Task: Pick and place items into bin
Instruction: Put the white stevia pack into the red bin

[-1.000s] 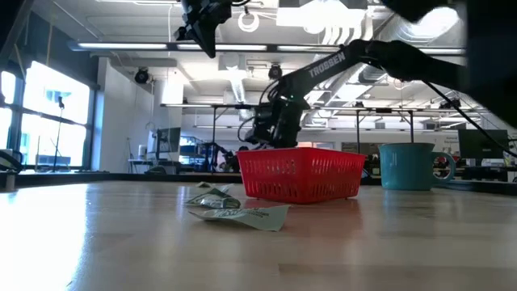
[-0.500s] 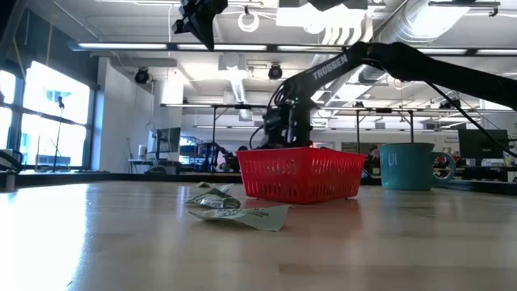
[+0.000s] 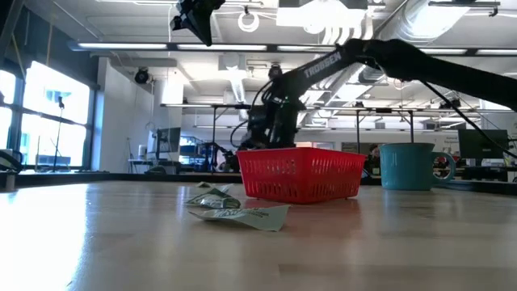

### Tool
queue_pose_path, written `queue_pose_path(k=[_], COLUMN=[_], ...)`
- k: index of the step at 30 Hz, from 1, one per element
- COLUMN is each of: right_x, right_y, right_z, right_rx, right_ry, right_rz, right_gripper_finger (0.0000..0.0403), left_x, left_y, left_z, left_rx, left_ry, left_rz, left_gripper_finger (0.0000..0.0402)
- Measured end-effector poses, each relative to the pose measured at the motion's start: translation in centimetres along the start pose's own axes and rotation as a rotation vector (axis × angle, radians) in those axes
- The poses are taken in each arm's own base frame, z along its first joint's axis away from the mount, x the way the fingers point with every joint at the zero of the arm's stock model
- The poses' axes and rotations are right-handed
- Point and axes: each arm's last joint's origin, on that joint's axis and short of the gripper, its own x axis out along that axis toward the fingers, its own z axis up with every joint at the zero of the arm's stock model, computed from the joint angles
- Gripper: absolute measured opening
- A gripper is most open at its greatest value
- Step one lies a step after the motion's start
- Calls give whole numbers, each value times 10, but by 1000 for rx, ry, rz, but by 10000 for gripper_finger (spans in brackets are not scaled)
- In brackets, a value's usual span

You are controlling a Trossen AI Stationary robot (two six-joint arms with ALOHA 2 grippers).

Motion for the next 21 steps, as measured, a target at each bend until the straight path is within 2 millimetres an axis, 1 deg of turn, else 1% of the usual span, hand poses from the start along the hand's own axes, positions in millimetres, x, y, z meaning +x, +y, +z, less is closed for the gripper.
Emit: queue_pose_path(k=[1,4,7,10,13,21], right_x=[3,4,5,-5,-15,-13], right_y=[1,2,-5,-10,-12,-16], right_z=[0,1,6,9,13,13], right_rx=[3,7,42,58,58,62], right_ry=[3,4,-13,-10,-42,-30], right_rz=[-1,15,9,41,47,25], right_gripper_finger=[1,1,1,2,1,1], left_x=[0,0,0,0,0,0], left_y=[0,0,0,0,0,0], left_z=[0,0,0,0,0,0], left_rx=[0,0,0,0,1,19], left_ry=[0,0,3,3,3,-1], left_rz=[0,0,0,0,0,5], left_gripper_finger=[44,44,44,44,44,44])
